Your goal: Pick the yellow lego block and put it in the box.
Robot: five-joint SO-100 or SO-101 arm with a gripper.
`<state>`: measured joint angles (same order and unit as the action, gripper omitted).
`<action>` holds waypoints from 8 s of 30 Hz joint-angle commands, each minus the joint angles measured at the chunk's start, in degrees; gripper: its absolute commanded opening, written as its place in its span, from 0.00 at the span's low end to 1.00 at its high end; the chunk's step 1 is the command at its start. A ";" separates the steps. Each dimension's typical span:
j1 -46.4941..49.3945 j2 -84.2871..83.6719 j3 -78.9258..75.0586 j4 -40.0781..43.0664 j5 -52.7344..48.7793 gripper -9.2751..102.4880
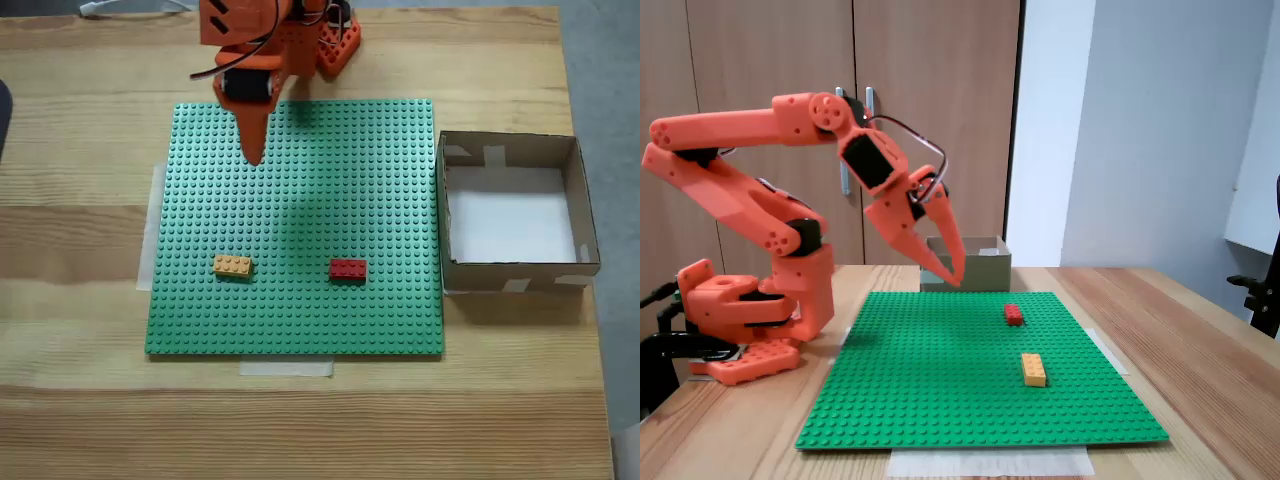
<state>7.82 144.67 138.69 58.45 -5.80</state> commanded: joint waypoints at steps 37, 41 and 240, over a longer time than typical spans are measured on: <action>8.88 -54.14 -46.76 7.65 -5.71 0.22; 8.44 -58.45 -50.45 8.88 -6.24 0.23; -45.70 -18.02 -24.35 1.14 2.64 0.07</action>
<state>-37.00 126.04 114.52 60.82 -2.46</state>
